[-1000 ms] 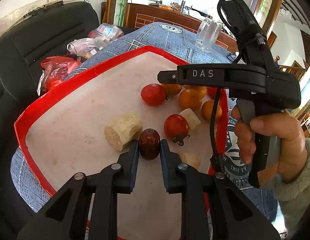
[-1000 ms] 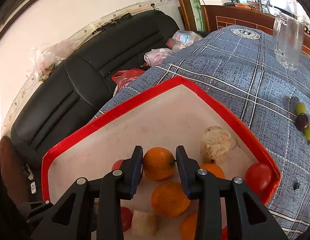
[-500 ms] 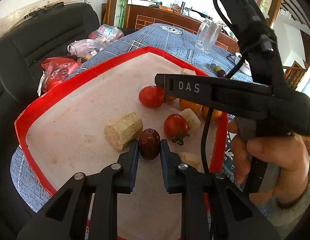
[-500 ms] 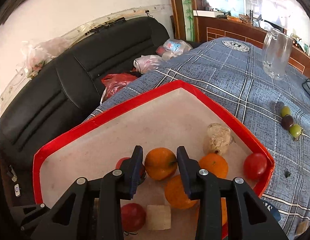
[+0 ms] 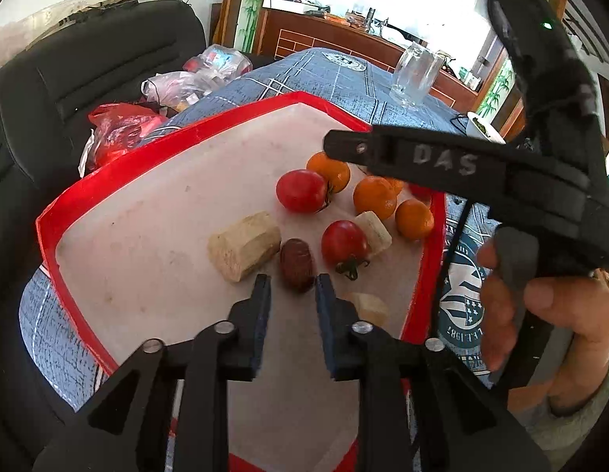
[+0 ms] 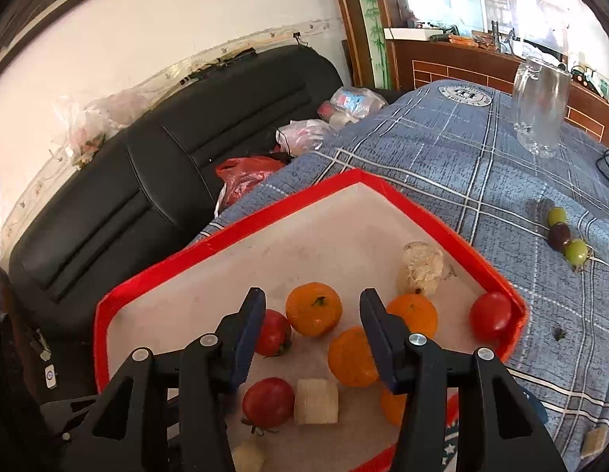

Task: Organize fruits
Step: 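Lower the date into the tray and open the left tool while the right tool releases the orange there, then withdraw both tools from the tray back over the table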

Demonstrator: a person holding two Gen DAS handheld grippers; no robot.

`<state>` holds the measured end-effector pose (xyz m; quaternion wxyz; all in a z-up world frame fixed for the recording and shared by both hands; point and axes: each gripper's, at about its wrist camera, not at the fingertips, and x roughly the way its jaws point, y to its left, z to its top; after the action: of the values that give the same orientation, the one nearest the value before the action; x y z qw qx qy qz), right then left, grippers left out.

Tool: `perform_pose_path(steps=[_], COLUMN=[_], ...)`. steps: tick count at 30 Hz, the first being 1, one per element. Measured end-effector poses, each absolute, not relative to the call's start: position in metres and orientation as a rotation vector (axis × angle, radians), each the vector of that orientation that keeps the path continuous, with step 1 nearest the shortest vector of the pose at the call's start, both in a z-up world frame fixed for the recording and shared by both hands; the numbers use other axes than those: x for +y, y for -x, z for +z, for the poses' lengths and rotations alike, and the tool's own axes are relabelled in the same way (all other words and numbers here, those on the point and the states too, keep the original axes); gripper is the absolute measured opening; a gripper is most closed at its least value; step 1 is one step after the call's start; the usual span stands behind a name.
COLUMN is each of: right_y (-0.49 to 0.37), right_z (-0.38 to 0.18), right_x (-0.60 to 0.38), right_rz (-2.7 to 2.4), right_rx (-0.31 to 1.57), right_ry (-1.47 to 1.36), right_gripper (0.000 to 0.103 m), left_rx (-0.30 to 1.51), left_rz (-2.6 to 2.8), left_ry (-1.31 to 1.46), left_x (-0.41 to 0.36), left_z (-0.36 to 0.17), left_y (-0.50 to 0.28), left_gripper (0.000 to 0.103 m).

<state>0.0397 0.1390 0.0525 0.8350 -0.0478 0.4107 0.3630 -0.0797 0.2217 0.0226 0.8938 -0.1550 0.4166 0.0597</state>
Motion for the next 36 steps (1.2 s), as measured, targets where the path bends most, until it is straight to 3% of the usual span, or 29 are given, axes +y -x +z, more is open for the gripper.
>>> perform_pose_path(steps=[5, 12, 14, 17, 36], right_y=[-0.031, -0.016, -0.011, -0.008, -0.021], right_z=[0.068, 0.087, 0.090, 0.092, 0.057], right_x=[0.125, 0.095, 0.078, 0.046, -0.097], right_rz=[0.772, 0.800, 0.790, 0.752, 0.532], right_rx=[0.851, 0.822, 0.811, 0.801, 0.842], right_ry=[0.084, 0.070, 0.076, 0.080, -0.010], right_gripper=[0.052, 0.053, 0.056, 0.057, 0.057], left_rx=[0.829, 0.801, 0.793, 0.775, 0.795], left_rz=[0.146, 0.142, 0.139, 0.134, 0.080], left_ry=[0.316, 0.309, 0.300, 0.301, 0.206], left_x=[0.219, 0.215, 0.212, 0.209, 0.168], left_z=[0.035, 0.051, 0.056, 0.061, 0.075], left_y=[0.088, 0.096, 0.097, 0.098, 0.076], left_gripper=[0.049, 0.051, 0.060, 0.066, 0.066])
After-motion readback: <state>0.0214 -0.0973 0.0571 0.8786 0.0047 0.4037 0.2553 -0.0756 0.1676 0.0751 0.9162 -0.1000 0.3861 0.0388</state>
